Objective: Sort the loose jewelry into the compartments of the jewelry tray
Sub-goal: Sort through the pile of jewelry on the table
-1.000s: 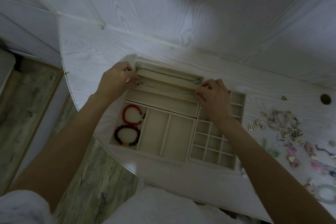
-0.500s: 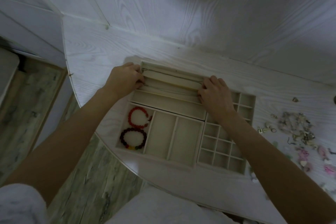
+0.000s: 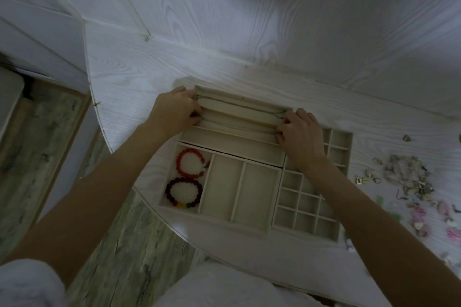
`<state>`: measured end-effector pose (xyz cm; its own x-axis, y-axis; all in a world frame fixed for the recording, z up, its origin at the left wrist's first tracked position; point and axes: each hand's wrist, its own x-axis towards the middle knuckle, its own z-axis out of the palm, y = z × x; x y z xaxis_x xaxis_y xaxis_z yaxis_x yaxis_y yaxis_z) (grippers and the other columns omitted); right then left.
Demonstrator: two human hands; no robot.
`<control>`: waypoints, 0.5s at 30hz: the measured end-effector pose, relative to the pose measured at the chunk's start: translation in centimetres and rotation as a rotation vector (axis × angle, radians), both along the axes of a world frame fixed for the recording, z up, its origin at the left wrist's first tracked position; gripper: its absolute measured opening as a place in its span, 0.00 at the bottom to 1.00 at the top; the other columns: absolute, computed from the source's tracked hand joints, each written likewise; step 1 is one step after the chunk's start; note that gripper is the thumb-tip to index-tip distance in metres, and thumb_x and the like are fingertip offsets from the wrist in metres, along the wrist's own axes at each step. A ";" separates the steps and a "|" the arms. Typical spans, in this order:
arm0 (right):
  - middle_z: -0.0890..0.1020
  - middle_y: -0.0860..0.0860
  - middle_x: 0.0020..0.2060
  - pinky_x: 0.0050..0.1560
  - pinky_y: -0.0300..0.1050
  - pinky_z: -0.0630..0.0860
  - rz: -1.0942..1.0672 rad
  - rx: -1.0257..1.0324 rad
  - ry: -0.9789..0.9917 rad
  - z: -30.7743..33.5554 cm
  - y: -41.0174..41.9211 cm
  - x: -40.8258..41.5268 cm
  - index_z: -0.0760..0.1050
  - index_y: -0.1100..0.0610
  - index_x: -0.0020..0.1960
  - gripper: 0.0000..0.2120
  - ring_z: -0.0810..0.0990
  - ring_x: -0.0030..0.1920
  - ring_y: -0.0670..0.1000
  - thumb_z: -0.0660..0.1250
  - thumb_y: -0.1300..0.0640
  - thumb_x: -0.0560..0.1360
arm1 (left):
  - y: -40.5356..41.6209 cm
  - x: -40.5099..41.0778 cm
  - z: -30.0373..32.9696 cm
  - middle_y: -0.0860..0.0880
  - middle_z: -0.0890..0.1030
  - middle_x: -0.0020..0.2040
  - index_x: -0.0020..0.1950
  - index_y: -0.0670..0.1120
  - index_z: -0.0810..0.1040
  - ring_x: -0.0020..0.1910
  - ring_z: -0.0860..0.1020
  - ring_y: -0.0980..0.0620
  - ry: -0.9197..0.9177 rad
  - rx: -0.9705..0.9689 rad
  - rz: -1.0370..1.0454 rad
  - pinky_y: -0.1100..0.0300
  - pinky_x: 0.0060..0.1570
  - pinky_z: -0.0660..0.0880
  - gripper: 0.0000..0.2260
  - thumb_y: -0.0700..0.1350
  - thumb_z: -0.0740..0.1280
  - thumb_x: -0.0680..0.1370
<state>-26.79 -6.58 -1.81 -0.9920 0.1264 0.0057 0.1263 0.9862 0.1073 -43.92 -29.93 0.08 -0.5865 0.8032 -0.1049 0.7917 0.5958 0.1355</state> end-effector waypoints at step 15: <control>0.76 0.52 0.29 0.35 0.43 0.69 -0.048 -0.004 -0.048 0.7 -0.3 -0.1 0.80 0.57 0.27 0.07 0.74 0.34 0.55 0.78 0.63 0.56 | -0.6 0.1 0.3 0.46 0.77 0.32 0.33 0.45 0.84 0.32 0.76 0.42 0.030 0.070 -0.031 0.63 0.25 0.64 0.07 0.39 0.81 0.61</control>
<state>-26.92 -6.92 -1.14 -0.9838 0.1741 -0.0421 0.1686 0.9794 0.1108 -43.84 -30.51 0.39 -0.5630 0.8259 -0.0311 0.8141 0.5606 0.1518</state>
